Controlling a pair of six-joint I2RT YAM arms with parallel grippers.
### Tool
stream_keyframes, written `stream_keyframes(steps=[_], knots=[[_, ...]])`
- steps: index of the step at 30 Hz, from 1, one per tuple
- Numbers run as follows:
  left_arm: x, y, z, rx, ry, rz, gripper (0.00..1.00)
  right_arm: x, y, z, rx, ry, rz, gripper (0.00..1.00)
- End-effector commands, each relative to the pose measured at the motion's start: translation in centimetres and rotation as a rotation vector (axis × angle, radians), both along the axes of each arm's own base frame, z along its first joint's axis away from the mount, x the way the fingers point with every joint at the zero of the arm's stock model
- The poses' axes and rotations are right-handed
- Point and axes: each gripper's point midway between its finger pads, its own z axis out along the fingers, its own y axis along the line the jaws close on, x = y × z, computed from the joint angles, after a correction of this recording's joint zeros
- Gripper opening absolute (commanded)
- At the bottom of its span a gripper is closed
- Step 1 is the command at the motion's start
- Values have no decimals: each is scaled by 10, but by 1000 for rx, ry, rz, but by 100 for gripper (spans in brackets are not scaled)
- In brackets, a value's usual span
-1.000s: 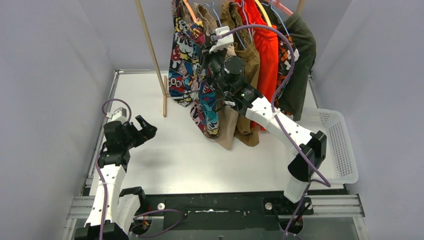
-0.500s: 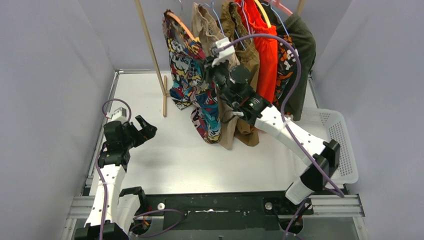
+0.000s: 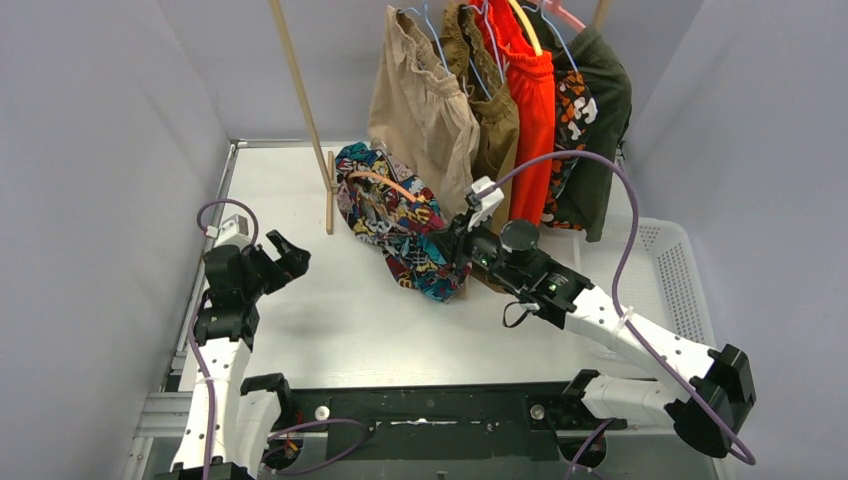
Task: Remove the shorts from the hanger
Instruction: Pick up the hanger from the clothes rod, then remove the shorts from the hanger.
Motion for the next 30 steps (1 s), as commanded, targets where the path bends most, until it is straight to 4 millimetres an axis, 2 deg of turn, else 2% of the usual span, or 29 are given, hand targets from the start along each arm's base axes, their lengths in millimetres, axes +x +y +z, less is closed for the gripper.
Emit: stream_keyframes(steps=[1, 7, 10, 17, 21, 26, 30], knots=[[4, -2, 23, 1, -85, -17, 98, -33, -1, 36, 197, -1, 69, 0], [-1, -7, 37, 15, -158, -36, 98, -63, -7, -10, 209, 221, 56, 0], [-5, -18, 44, 18, -196, -78, 98, -81, -5, -24, 214, 284, 70, 0], [-17, -64, 52, 0, -230, -273, 97, -95, -12, -19, 244, 321, 52, 0], [-26, -81, 66, -17, -295, -361, 97, -97, -14, -32, 256, 375, 23, 0], [-39, -104, 84, -77, -397, -497, 96, -101, -5, -41, 287, 404, 44, 0], [-43, -121, 83, -156, -394, -582, 94, -102, 5, -44, 251, 392, 86, 0]])
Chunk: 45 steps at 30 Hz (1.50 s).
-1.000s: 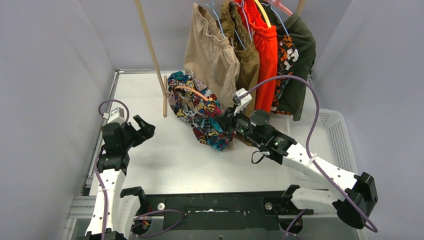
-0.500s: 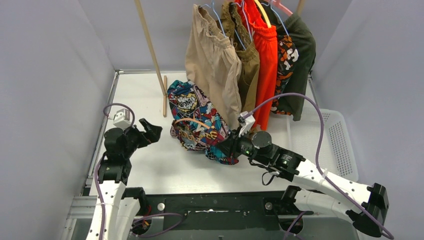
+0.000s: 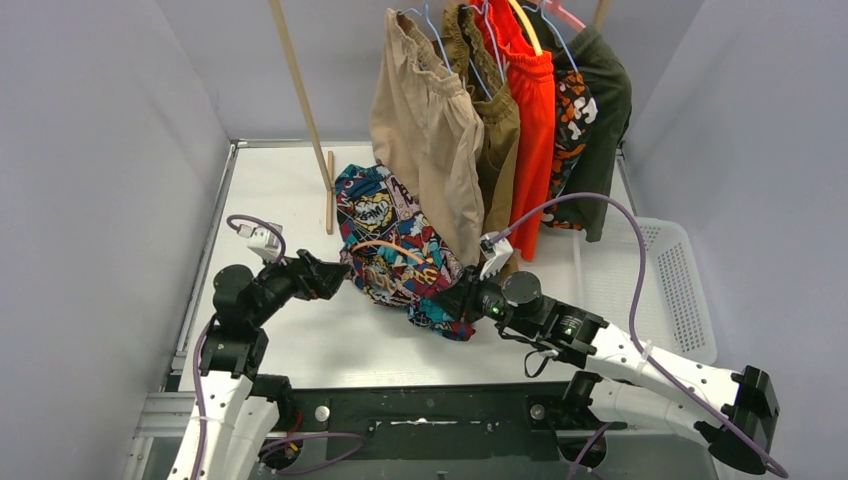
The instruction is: Remove the shorts from the hanger
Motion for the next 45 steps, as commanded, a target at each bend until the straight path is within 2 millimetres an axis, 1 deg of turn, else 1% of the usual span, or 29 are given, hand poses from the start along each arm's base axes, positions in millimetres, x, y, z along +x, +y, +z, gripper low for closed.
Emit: stream_keyframes(steps=[1, 3, 5, 6, 7, 9, 10, 11, 13, 14, 15, 16, 19, 22, 23, 24, 26, 28, 29, 30, 31, 33, 35, 37, 40, 41, 42, 45], knots=[[-4, -24, 22, -81, -63, -145, 93, 6, 21, 40, 117, -84, 34, 0], [-2, -26, 16, -90, -29, -156, 92, 10, 26, 43, 106, -120, 45, 0], [0, -27, 13, -90, -11, -159, 92, 13, 33, 41, 105, -188, 78, 0], [3, -25, 11, -86, -4, -143, 91, 13, 37, 39, 113, -230, 101, 0], [6, -22, 8, -84, 6, -114, 91, 18, 38, 34, 118, -248, 86, 0], [13, -14, 7, -77, 27, -53, 92, 25, 42, 30, 144, -240, 60, 0], [16, -11, 12, -84, 40, -22, 92, 27, 46, 30, 129, -236, 69, 0], [20, -10, 22, -108, 37, -5, 92, 32, 47, 26, 92, -220, 68, 0], [26, -17, 50, -178, -13, -33, 93, 41, 45, 22, 43, -183, 51, 0], [28, -21, 61, -201, -36, -58, 92, 43, 45, 24, 47, -181, 59, 0], [29, -26, 64, -211, -21, -85, 92, 43, 45, 30, 65, -195, 70, 0], [30, -29, 60, -200, -1, -107, 93, 43, 44, 38, 91, -223, 74, 0], [28, -39, 42, -198, 45, -178, 89, 33, 37, 40, 135, -267, 97, 0], [17, -50, 40, -207, 23, -272, 85, 12, 33, 38, 167, -297, 177, 0], [13, -52, 43, -202, -4, -291, 84, 4, 32, 31, 163, -295, 200, 0], [10, -54, 47, -201, -31, -299, 84, 1, 32, 30, 164, -283, 201, 0], [3, -56, 60, -211, -65, -307, 84, 0, 32, 36, 161, -190, 178, 0], [2, -55, 77, -214, -69, -289, 84, -15, 37, 41, 147, -133, 242, 0], [1, -56, 80, -207, -73, -289, 84, -21, 39, 41, 138, -128, 272, 0], [2, -56, 79, -191, -73, -280, 84, -24, 40, 38, 132, -125, 281, 0], [5, -55, 74, -173, -60, -263, 82, -25, 41, 37, 138, -120, 284, 0], [9, -50, 57, -100, -15, -235, 77, -26, 45, 38, 166, -121, 291, 0], [12, -41, 36, -24, 58, -195, 75, -25, 48, 42, 188, -123, 289, 0], [11, -39, 24, 15, 76, -199, 74, -22, 51, 46, 193, -139, 285, 0], [19, -36, 19, -5, 87, -153, 68, -18, 55, 49, 185, -158, 284, 0], [22, -38, 24, -22, 64, -155, 66, -16, 57, 49, 180, -159, 283, 0], [22, -41, 25, -39, 56, -165, 64, -15, 58, 48, 178, -154, 279, 0], [24, -45, 19, -52, 51, -192, 59, -16, 62, 46, 184, -141, 293, 0]])
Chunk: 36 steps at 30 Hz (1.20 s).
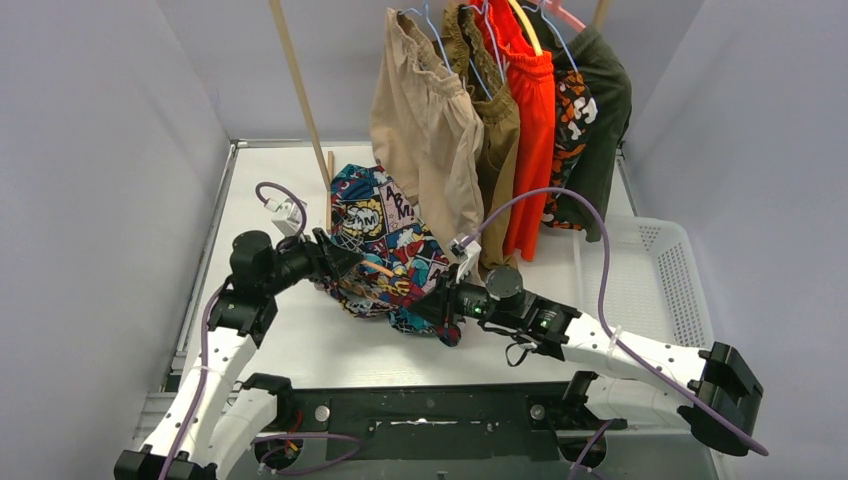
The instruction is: Remove the shorts from the hanger
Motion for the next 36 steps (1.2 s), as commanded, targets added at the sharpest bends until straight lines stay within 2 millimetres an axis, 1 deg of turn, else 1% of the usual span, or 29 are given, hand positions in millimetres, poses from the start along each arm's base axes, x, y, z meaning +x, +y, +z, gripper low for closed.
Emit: stream_keyframes(steps=[1, 3, 4, 7, 8, 10, 11, 12, 13, 15, 16, 18, 19, 20, 21, 22, 23, 25, 27, 29, 30, 33, 36], knots=[[10, -6, 8, -19, -73, -24, 57, -1, 18, 51, 145, -67, 43, 0], [12, -12, 3, -28, -59, -63, 50, -1, 19, 52, 149, -65, 47, 0], [14, -14, 0, -25, -44, -76, 45, -1, 19, 53, 151, -70, 47, 0], [20, -13, -9, 5, -2, -75, 31, 1, 18, 55, 143, -80, 41, 0], [23, -12, -10, 7, -1, -65, 27, 0, 18, 56, 138, -91, 50, 0], [27, -14, -4, -10, -23, -60, 19, -2, 18, 55, 127, -97, 66, 0], [28, -15, -1, -18, -31, -64, 18, -2, 18, 54, 118, -100, 71, 0], [30, -16, 8, -23, -54, -73, 18, -2, 17, 54, 110, -102, 72, 0], [32, -17, 11, -18, -57, -85, 22, -2, 17, 53, 105, -103, 71, 0], [30, -21, 10, 2, -46, -127, 30, -1, 14, 53, 102, -110, 63, 0], [29, -22, 7, 15, -29, -141, 31, 0, 13, 52, 100, -114, 58, 0], [26, -21, -1, 49, 4, -158, 27, 2, 11, 52, 97, -123, 51, 0], [24, -20, -3, 59, 13, -165, 20, 4, 11, 50, 91, -124, 47, 0], [22, -19, -6, 73, 17, -169, 10, 6, 10, 51, 86, -129, 43, 0], [21, -17, -6, 80, 15, -161, 3, 9, 9, 51, 79, -133, 35, 0], [22, -15, -6, 85, 16, -144, 0, 14, 7, 50, 69, -131, 18, 0], [23, -13, -4, 87, 15, -124, 0, 19, 5, 49, 56, -127, -2, 2], [25, -11, 6, 73, -12, -95, 0, 32, -1, 47, 25, -114, -51, 14], [27, -10, 17, 58, -41, -71, 0, 43, -6, 48, -7, -99, -92, 31], [31, -6, 27, 73, -66, -37, 0, 50, -10, 51, -33, -91, -111, 48], [33, -3, 28, 96, -69, -18, 0, 51, -10, 54, -43, -92, -112, 54], [37, 8, 36, 164, -82, 31, 0, 49, -8, 63, -77, -91, -80, 65], [36, 14, 47, 211, -100, 53, 0, 47, -1, 67, -101, -69, -61, 71]])
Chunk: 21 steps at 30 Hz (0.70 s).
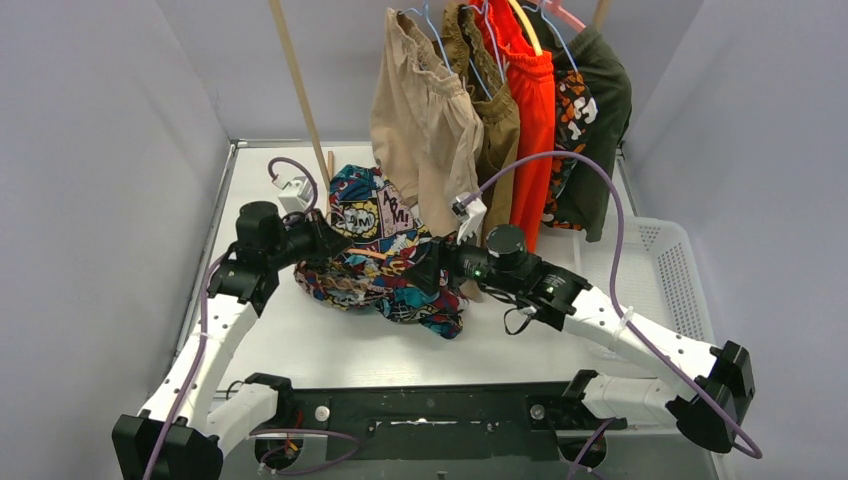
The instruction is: Remove the shorts from the hanger
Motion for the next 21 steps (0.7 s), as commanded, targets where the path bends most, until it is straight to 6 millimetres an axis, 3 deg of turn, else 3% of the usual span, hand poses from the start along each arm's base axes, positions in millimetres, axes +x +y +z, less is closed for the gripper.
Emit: stream_keyframes(steps=[1, 5, 7, 12, 13, 15, 18, 21], knots=[[6, 11, 56, 65, -154, 45, 0, -3, 9, 15, -40, 2, 25, 72], [-4, 15, 65, 117, -160, 54, 0, -2, 27, 12, -80, -6, 54, 73], [-10, 15, 67, 134, -152, 52, 0, 2, 34, 17, -89, -19, 40, 69], [-24, 23, 61, 175, -118, 83, 0, 10, 45, 29, -62, -30, -14, 40], [-29, 25, 59, 181, -108, 88, 0, 9, 45, 28, -56, -26, -20, 42], [-35, 28, 55, 188, -93, 93, 0, 7, 45, 28, -41, -16, -16, 59], [-42, 30, 52, 179, -78, 98, 0, -2, 50, 24, -40, -1, 30, 60], [-49, 29, 49, 159, -66, 98, 0, -11, 59, 18, -42, 16, 83, 39]])
